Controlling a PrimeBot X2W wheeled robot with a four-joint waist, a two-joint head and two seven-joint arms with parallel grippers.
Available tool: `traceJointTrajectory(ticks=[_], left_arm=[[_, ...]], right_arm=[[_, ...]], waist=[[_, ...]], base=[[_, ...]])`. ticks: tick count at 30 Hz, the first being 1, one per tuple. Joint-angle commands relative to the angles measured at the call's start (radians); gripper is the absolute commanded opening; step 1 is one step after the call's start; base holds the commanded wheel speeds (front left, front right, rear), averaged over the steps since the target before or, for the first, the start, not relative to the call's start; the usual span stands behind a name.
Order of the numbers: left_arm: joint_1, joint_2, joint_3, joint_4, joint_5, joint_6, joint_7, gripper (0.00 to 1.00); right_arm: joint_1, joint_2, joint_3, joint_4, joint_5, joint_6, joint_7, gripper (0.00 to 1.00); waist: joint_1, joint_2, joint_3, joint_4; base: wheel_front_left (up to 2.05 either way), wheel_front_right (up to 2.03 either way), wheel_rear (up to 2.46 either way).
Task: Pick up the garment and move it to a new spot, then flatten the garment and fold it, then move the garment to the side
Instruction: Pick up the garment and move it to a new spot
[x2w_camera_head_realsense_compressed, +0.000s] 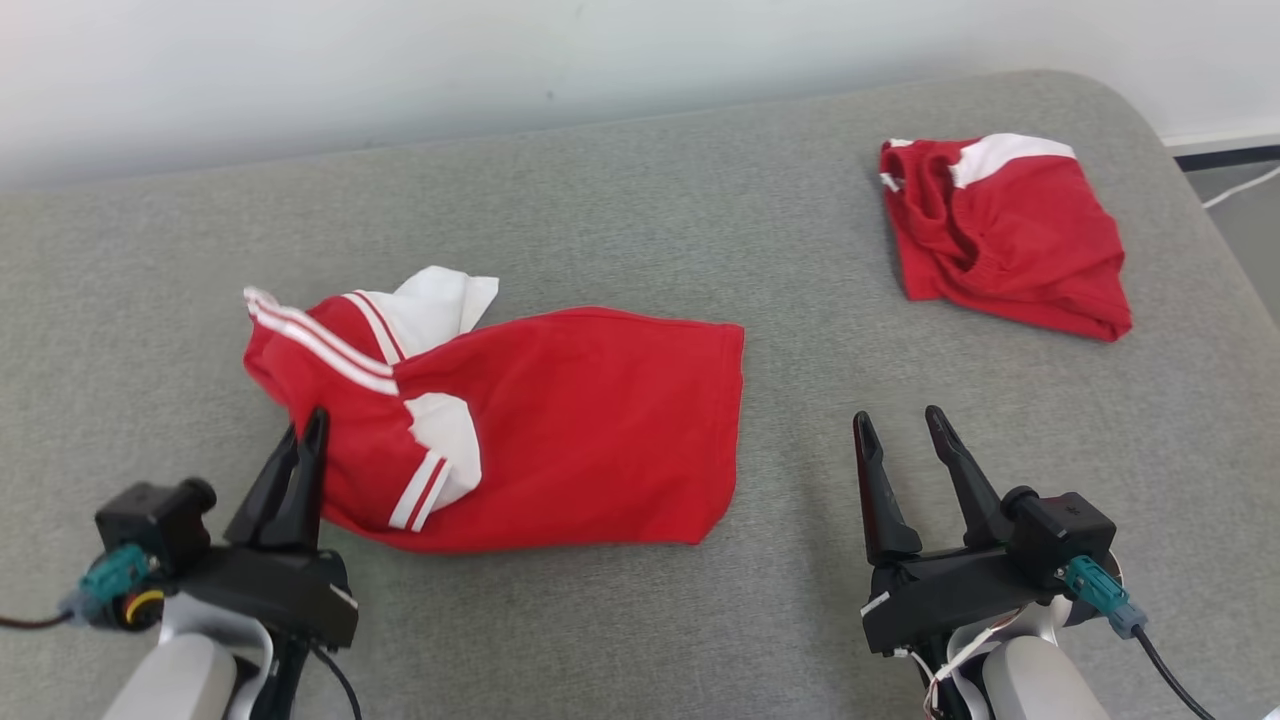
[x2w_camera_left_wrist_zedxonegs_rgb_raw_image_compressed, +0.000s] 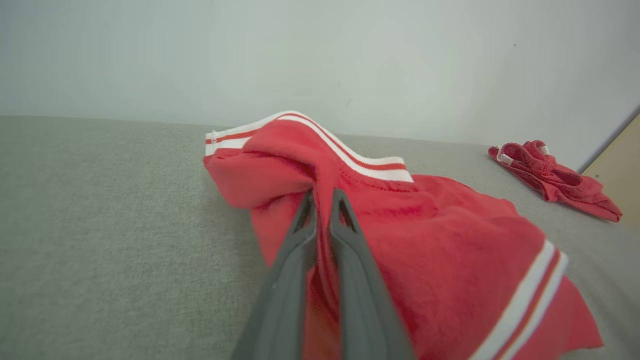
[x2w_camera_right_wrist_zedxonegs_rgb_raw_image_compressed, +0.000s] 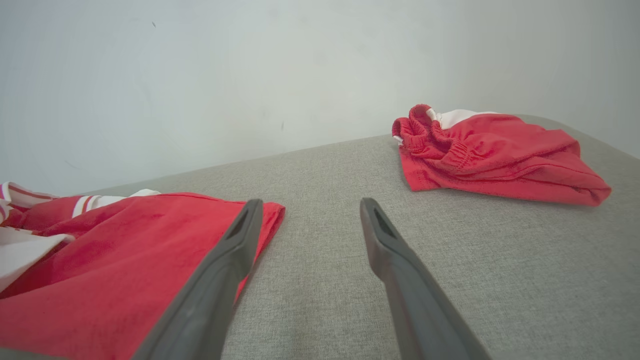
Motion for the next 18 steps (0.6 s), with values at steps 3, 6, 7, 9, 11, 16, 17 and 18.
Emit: traceJointTrajectory(ticks=[3, 6, 7, 9, 11, 16, 17, 18], left_arm=[[0.038, -0.015, 0.010, 0.037, -0.005, 0.007, -0.032, 0.90], [0.050, -0.032, 0.020, 0.055, -0.005, 0.007, -0.044, 1.00], [0.055, -0.036, 0.025, 0.058, -0.002, 0.010, -0.047, 1.00], [0.063, -0.044, 0.037, 0.058, 0.010, 0.015, -0.052, 1.00], [0.078, -0.053, 0.050, 0.047, 0.023, 0.020, -0.056, 1.00], [0.124, -0.078, 0.081, -0.037, 0.080, 0.045, -0.056, 1.00], [0.124, -0.078, 0.081, -0.037, 0.080, 0.045, -0.056, 1.00], [0.136, -0.080, 0.075, -0.049, 0.094, 0.049, -0.056, 1.00]], right_arm=[[0.008, 0.000, -0.005, 0.005, -0.014, -0.001, -0.004, 1.00], [0.010, 0.000, -0.008, 0.008, -0.018, -0.001, -0.004, 1.00], [0.011, 0.000, -0.011, 0.009, -0.020, -0.001, -0.004, 1.00], [0.015, 0.000, -0.017, 0.012, -0.021, -0.001, -0.004, 1.00], [0.020, 0.000, -0.023, 0.013, -0.023, -0.001, -0.004, 1.00], [0.035, 0.000, -0.033, 0.013, -0.027, -0.001, -0.004, 1.00], [0.035, 0.000, -0.033, 0.013, -0.027, -0.001, -0.004, 1.00], [0.038, 0.000, -0.034, 0.012, -0.027, -0.001, -0.004, 1.00]], waist=[[0.0000, -0.0001, 0.001, 0.021], [0.0000, -0.0001, -0.003, 0.035], [0.0000, -0.0001, -0.005, 0.040], [0.0000, -0.0001, -0.011, 0.051], [0.0000, -0.0001, -0.019, 0.062], [0.0000, -0.0001, -0.039, 0.090], [0.0000, -0.0001, -0.039, 0.090], [0.0000, -0.0001, -0.042, 0.095]], base=[[0.00, 0.00, 0.00], [0.00, 0.00, 0.00], [0.00, 0.00, 0.00], [0.00, 0.00, 0.00], [0.00, 0.00, 0.00], [0.00, 0.00, 0.00], [0.00, 0.00, 0.00], [0.00, 0.00, 0.00]])
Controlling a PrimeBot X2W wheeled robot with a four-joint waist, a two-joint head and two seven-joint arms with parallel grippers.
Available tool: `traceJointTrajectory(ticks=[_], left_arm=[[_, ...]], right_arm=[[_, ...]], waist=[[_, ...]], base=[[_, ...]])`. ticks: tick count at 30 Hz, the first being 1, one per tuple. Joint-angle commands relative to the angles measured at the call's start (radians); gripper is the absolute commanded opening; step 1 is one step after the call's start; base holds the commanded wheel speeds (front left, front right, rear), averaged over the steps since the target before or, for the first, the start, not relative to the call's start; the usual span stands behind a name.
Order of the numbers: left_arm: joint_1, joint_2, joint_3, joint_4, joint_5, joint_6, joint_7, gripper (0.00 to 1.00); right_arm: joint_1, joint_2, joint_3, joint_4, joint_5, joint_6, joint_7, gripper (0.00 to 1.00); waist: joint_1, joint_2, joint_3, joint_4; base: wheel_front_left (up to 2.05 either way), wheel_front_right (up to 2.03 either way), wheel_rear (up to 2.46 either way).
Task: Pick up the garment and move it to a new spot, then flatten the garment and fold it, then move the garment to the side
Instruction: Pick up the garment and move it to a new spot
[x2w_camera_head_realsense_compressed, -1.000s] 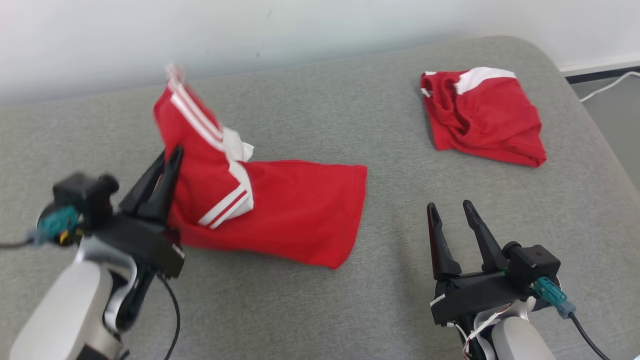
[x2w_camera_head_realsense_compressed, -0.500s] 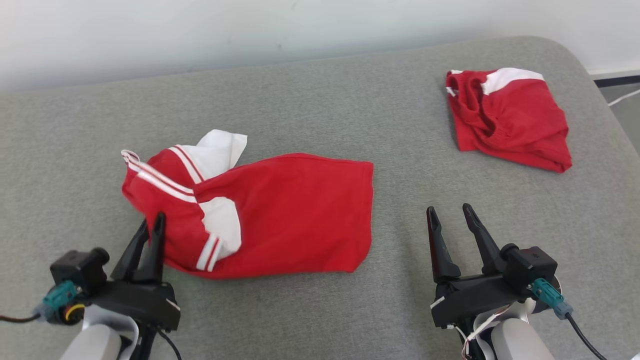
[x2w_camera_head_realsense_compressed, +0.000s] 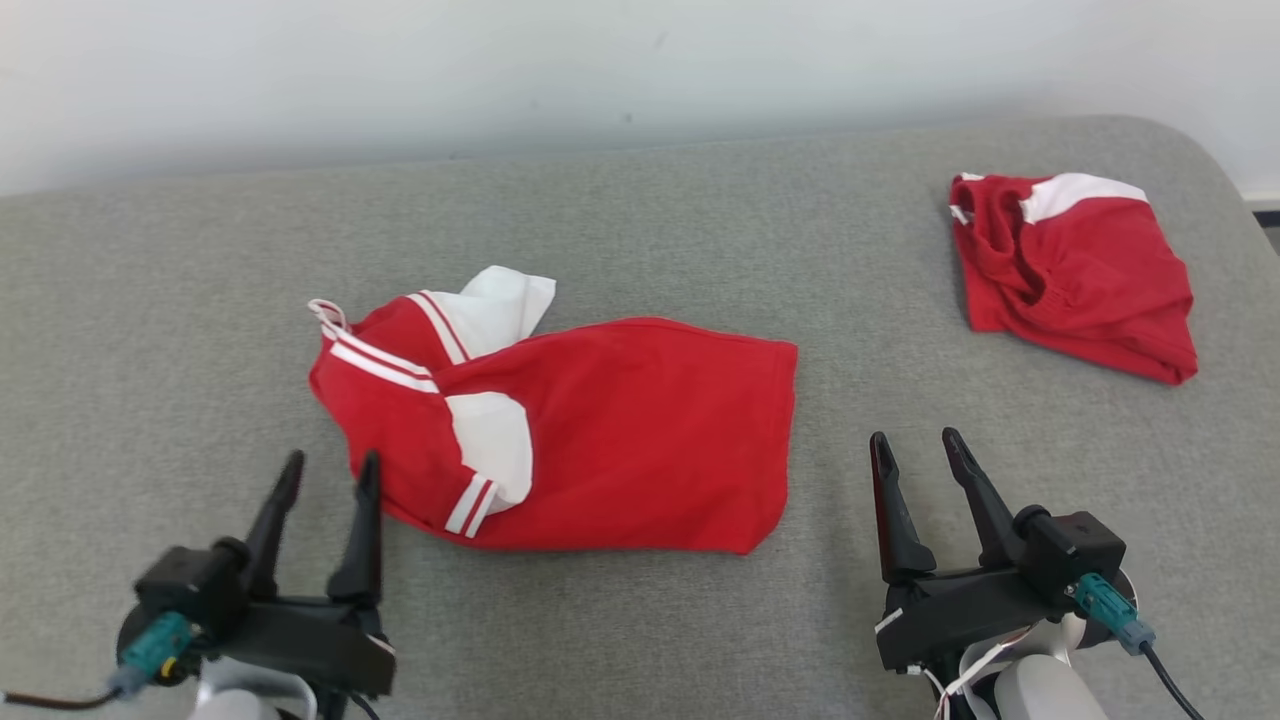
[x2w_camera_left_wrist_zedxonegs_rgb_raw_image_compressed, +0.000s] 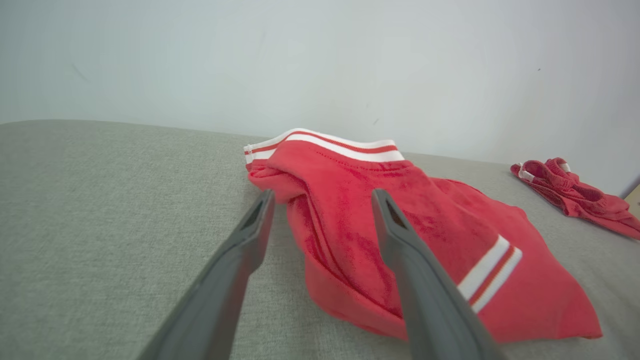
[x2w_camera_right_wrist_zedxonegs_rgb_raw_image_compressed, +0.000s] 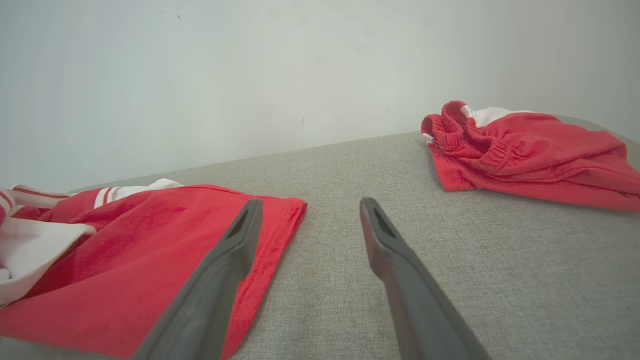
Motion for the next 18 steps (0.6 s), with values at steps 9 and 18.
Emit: traceJointTrajectory(ticks=[9, 18], left_arm=[[0.023, -0.018, -0.087, -0.097, 0.108, 0.025, 0.012, 1.00], [-0.015, -0.032, -0.144, -0.090, 0.152, 0.040, 0.040, 1.00]], right_arm=[[0.006, 0.000, 0.008, -0.003, 0.002, -0.001, -0.004, 1.00], [-0.001, 0.000, 0.011, -0.006, 0.022, -0.001, -0.004, 1.00]], waist=[[0.0001, 0.0000, -0.005, 0.025], [0.0001, 0.0000, 0.011, -0.030]], base=[[0.00, 0.00, 0.00], [0.00, 0.00, 0.00]])
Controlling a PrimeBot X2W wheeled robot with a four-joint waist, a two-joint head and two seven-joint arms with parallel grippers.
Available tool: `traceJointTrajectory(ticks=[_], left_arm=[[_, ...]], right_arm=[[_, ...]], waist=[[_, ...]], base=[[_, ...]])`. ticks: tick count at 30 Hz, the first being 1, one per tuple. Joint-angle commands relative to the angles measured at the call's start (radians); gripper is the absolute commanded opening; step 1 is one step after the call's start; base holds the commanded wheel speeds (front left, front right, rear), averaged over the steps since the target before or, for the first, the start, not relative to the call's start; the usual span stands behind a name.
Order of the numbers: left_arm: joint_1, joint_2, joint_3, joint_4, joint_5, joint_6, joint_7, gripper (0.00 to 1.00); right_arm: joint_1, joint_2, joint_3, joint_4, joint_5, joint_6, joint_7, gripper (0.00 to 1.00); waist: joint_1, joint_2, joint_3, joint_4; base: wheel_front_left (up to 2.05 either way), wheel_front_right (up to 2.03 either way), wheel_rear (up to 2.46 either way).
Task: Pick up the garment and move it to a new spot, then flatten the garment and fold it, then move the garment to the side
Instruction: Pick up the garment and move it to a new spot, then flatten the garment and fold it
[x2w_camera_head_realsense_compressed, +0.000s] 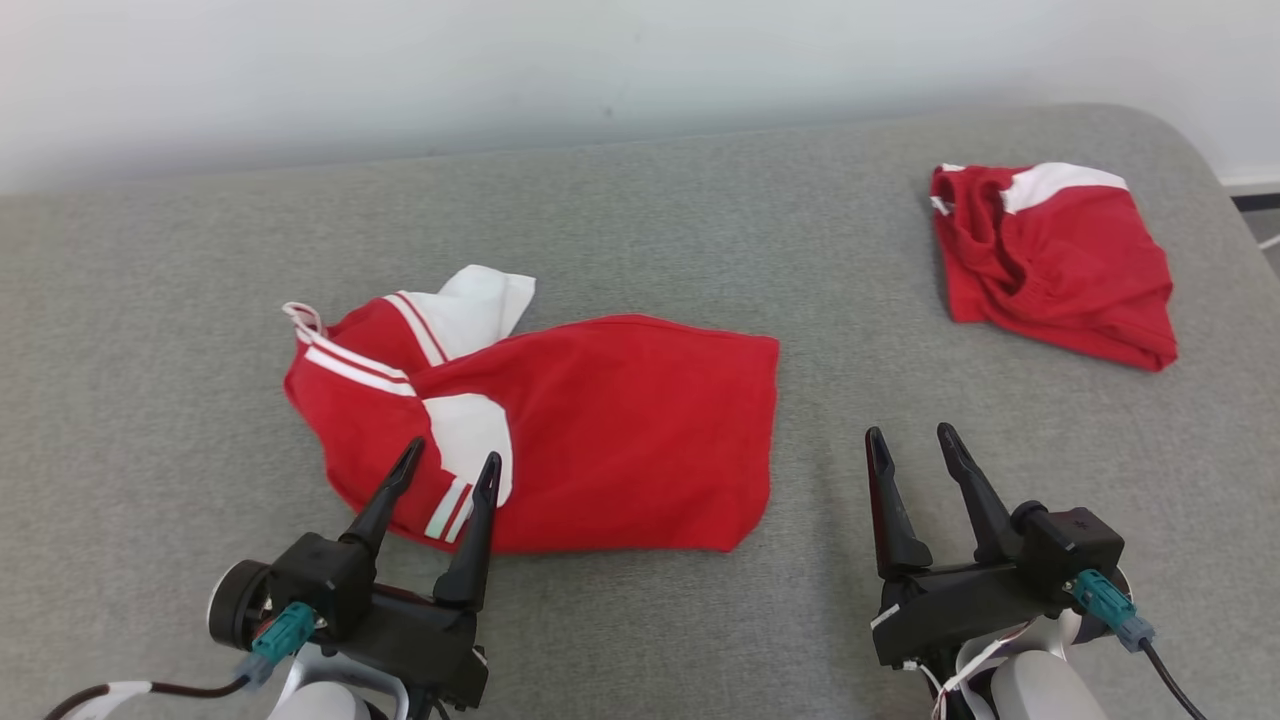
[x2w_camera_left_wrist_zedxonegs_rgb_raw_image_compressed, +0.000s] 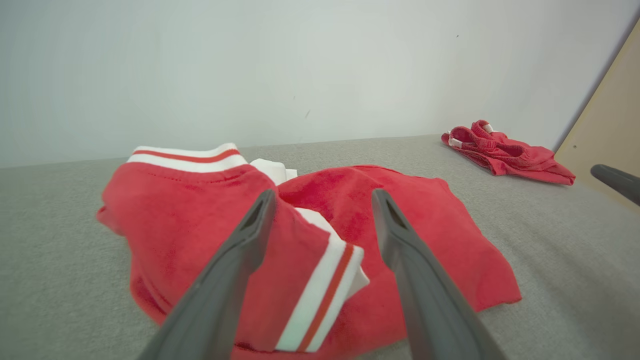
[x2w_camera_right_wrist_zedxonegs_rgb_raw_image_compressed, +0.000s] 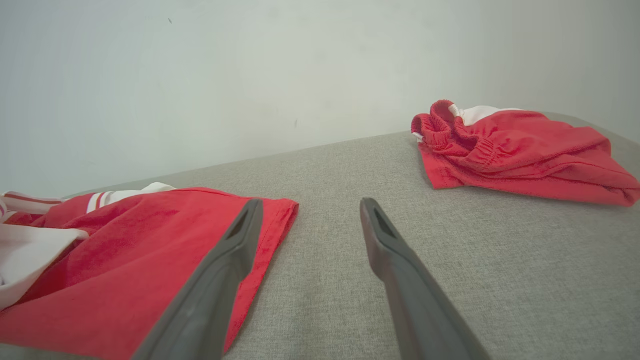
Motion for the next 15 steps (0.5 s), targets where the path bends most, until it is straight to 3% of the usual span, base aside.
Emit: traceJointTrajectory(ticks=[1, 11, 15], left_arm=[[-0.008, 0.003, -0.004, 0.001, 0.015, 0.009, 0.003, 1.00], [-0.008, 0.032, -0.005, 0.040, 0.087, 0.102, 0.041, 1.00], [0.010, 0.036, -0.002, 0.053, 0.071, 0.109, 0.053, 1.00]], right_arm=[[0.003, 0.000, -0.001, -0.002, 0.009, -0.001, -0.004, 1.00], [0.007, 0.000, -0.003, -0.009, 0.013, -0.001, -0.004, 1.00], [0.013, 0.000, -0.008, -0.009, 0.011, -0.001, -0.004, 1.00]], waist=[[0.0000, -0.0001, 0.007, -0.020], [0.0000, -0.0001, 0.012, -0.048], [0.0000, -0.0001, 0.006, -0.040]], base=[[0.00, 0.00, 0.00], [0.00, 0.00, 0.00], [0.00, 0.00, 0.00]])
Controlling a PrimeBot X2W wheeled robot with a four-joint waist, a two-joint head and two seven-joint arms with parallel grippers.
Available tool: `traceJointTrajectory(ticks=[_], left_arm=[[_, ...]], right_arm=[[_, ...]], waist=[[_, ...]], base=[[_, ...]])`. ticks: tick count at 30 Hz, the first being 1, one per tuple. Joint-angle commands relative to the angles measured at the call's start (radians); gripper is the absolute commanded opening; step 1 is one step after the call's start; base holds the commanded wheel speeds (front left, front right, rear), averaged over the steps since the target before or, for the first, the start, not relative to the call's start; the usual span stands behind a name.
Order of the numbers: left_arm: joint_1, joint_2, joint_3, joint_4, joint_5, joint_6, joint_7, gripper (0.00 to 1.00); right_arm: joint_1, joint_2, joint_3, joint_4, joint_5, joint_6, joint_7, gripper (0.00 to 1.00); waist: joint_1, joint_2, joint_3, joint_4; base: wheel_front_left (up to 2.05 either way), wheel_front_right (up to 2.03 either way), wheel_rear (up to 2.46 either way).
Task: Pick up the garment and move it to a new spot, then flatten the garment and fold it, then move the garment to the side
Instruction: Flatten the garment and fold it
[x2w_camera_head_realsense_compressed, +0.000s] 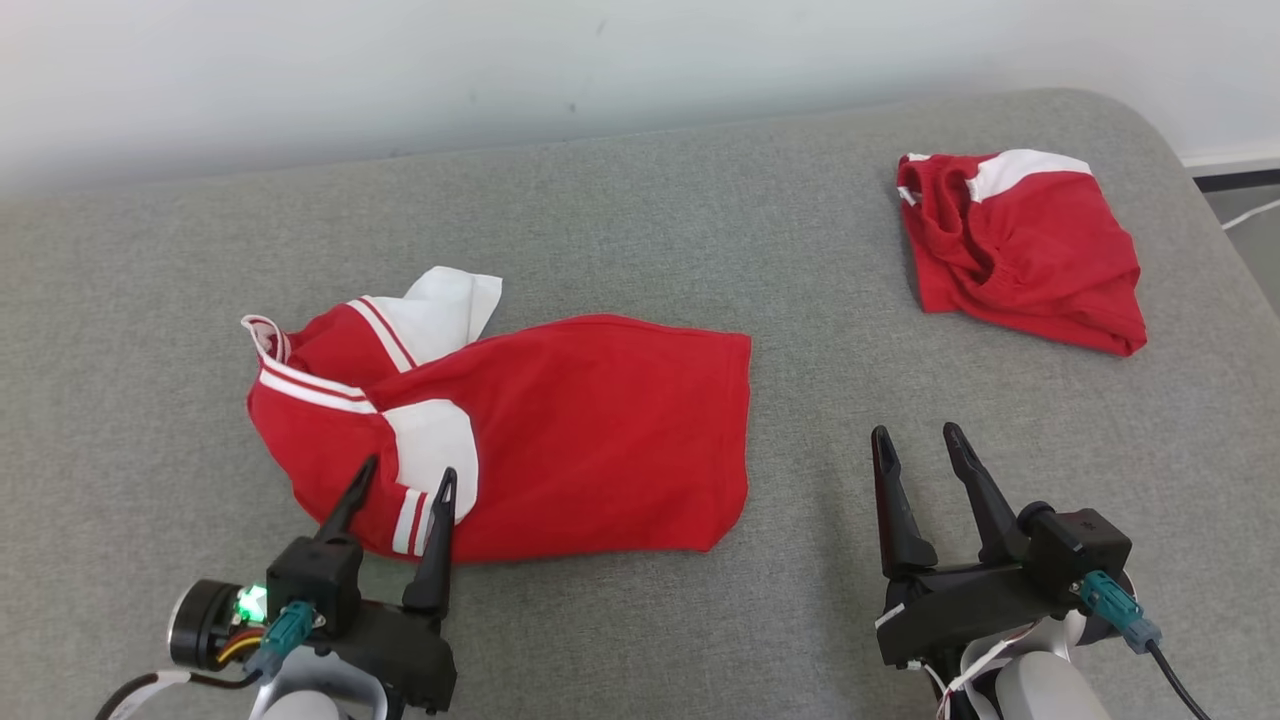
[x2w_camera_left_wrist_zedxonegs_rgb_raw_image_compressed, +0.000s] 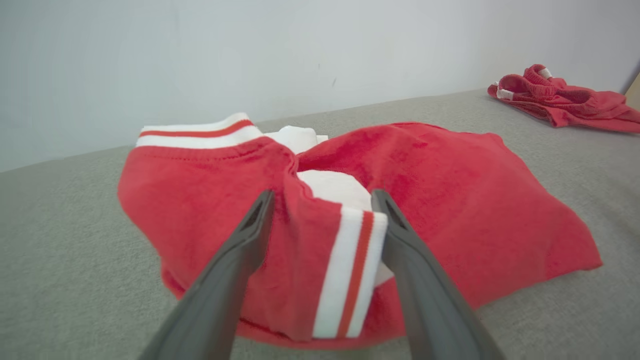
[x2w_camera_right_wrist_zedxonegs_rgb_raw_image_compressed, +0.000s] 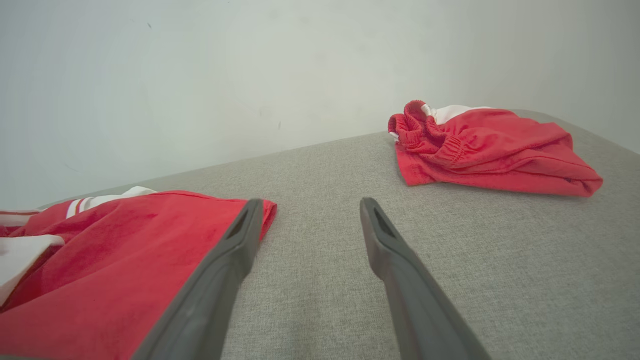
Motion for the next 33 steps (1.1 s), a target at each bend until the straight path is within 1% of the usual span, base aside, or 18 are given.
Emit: traceJointTrajectory(ticks=[1, 2, 3, 12, 16, 17, 21, 23, 26, 27, 29, 30, 31, 32, 33], left_arm=[[0.018, 0.005, 0.001, 0.006, -0.012, -0.002, -0.001, 0.55], [0.019, 0.004, 0.001, 0.006, -0.015, -0.001, -0.002, 0.36], [0.022, 0.002, 0.000, 0.005, -0.018, -0.004, -0.002, 0.00], [0.066, -0.003, 0.008, -0.019, -0.056, -0.010, -0.024, 0.00], [0.104, 0.010, 0.031, -0.050, -0.082, -0.007, -0.034, 0.00], [0.127, 0.016, 0.043, -0.064, -0.098, -0.002, -0.038, 0.00], [0.173, 0.032, 0.073, -0.087, -0.134, 0.001, -0.045, 0.00], [0.195, 0.040, 0.081, -0.081, -0.146, -0.001, -0.041, 0.00], [0.224, 0.041, 0.094, -0.058, -0.174, -0.018, -0.052, 0.00], [0.234, 0.033, 0.103, -0.021, -0.199, -0.028, -0.063, 0.00], [0.238, 0.021, 0.114, 0.047, -0.212, -0.046, -0.078, 0.00], [0.235, 0.015, 0.120, 0.063, -0.219, -0.052, -0.084, 0.05], [0.227, 0.006, 0.126, 0.093, -0.221, -0.059, -0.088, 0.98], [0.217, -0.002, 0.131, 0.114, -0.222, -0.065, -0.093, 1.00], [0.214, -0.005, 0.136, 0.123, -0.221, -0.069, -0.094, 1.00]], right_arm=[[0.010, 0.000, 0.002, -0.001, 0.001, -0.001, -0.004, 1.00], [0.010, 0.000, 0.003, -0.001, 0.000, -0.001, -0.004, 1.00], [0.011, 0.000, 0.004, -0.001, 0.000, -0.001, -0.004, 1.00], [0.032, 0.000, -0.003, 0.007, -0.009, -0.001, -0.004, 1.00], [0.035, 0.000, -0.001, 0.010, -0.011, -0.001, -0.004, 1.00], [0.037, 0.000, 0.002, 0.011, -0.012, -0.001, -0.004, 1.00], [0.038, 0.000, 0.002, 0.012, -0.014, -0.001, -0.004, 1.00], [0.038, 0.000, 0.004, 0.015, -0.015, -0.001, -0.004, 1.00], [0.032, 0.000, 0.002, 0.017, -0.017, -0.001, -0.004, 1.00], [0.027, 0.000, 0.003, 0.019, -0.020, -0.001, -0.004, 1.00], [0.020, 0.000, 0.005, 0.022, -0.024, -0.001, -0.004, 1.00], [0.020, 0.000, 0.004, 0.024, -0.025, -0.001, -0.004, 1.00], [0.018, 0.000, 0.001, 0.025, -0.029, -0.001, -0.004, 1.00], [0.017, 0.000, -0.003, 0.025, -0.033, -0.001, -0.004, 1.00], [0.017, 0.000, -0.005, 0.025, -0.034, -0.001, -0.004, 1.00]], waist=[[0.0000, -0.0001, -0.005, 0.007], [0.0000, -0.0001, -0.007, 0.011], [0.0000, -0.0001, -0.010, 0.014], [0.0000, -0.0001, -0.043, 0.068], [0.0000, -0.0001, -0.052, 0.105], [0.0000, -0.0001, -0.055, 0.123], [0.0000, -0.0001, -0.055, 0.153], [0.0000, -0.0001, -0.053, 0.163], [0.0000, -0.0001, -0.049, 0.175], [0.0000, -0.0001, -0.045, 0.179], [0.0000, -0.0001, -0.038, 0.179], [0.0000, -0.0001, -0.037, 0.179], [0.0000, -0.0001, -0.033, 0.180], [0.0000, -0.0001, -0.030, 0.183], [0.0000, -0.0001, -0.029, 0.184]], base=[[0.00, 0.00, 0.00], [0.00, 0.00, 0.00], [0.00, 0.00, 0.00], [0.00, 0.00, 0.00], [0.00, 0.00, 0.00], [0.00, 0.00, 0.00], [0.00, 0.00, 0.00], [0.00, 0.00, 0.00], [0.00, 0.00, 0.00], [0.00, 0.00, 0.00], [0.00, 0.00, 0.00], [0.00, 0.00, 0.00], [0.00, 0.00, 0.00], [0.00, 0.00, 0.00], [0.00, 0.00, 0.00]])
